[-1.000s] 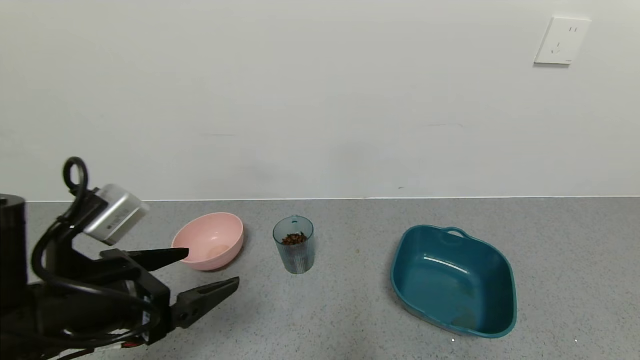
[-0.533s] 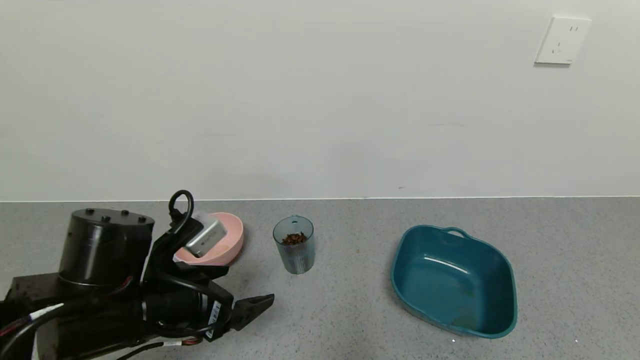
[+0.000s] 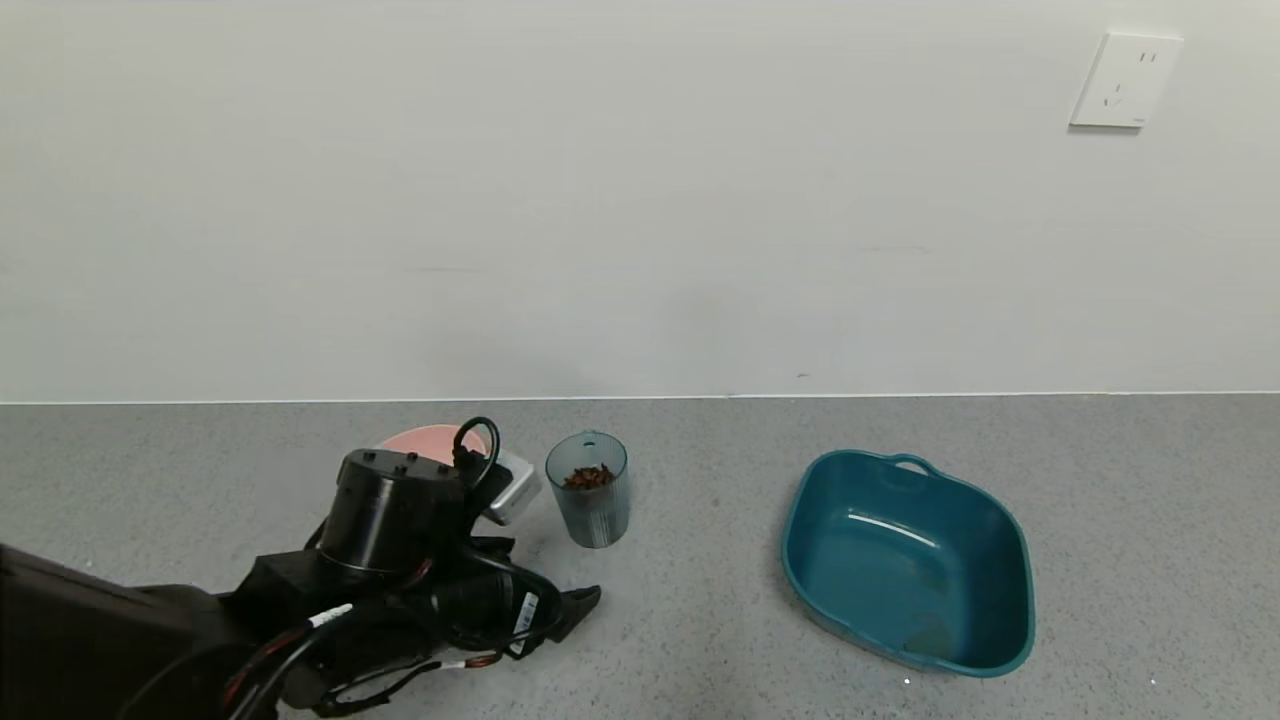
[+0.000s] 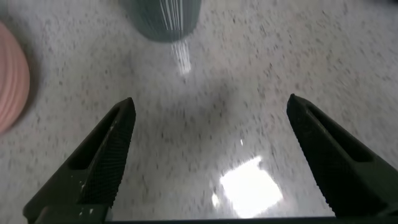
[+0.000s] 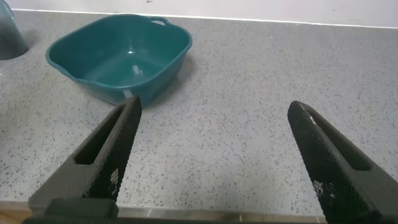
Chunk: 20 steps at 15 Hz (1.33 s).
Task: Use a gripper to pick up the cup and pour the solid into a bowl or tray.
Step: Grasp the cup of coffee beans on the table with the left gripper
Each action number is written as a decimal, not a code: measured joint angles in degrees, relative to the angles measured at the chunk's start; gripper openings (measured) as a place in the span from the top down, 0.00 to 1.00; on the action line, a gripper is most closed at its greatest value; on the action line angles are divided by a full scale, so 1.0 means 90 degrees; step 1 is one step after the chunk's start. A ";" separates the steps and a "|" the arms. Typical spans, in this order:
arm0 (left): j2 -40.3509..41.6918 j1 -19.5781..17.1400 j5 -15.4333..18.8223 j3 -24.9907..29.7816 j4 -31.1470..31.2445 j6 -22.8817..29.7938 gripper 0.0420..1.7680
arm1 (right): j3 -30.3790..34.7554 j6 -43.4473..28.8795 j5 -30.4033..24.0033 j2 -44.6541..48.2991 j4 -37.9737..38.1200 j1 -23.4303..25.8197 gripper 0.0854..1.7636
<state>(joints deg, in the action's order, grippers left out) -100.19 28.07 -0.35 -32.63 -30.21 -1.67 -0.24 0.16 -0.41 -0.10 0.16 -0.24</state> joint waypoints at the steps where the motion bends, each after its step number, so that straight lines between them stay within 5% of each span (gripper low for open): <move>1: -0.0255 0.0031 -0.0065 0.0080 -0.0478 0.0008 0.01 | 0.0000 -0.0003 0.0000 0.0000 0.0000 0.0000 0.03; 8: -0.1054 0.0150 -0.0490 0.0223 -0.1629 0.0543 0.01 | -0.0003 0.0000 -0.0005 0.0000 0.0005 -0.0003 0.03; 20: -0.3179 0.0432 -0.1426 0.0704 -0.6290 0.0653 0.01 | -0.0003 -0.0003 -0.0008 0.0000 0.0003 0.0000 0.03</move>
<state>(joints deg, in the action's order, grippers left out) -128.81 31.96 -13.19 -26.30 -86.82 4.21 -0.27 0.13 -0.49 -0.10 0.18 -0.24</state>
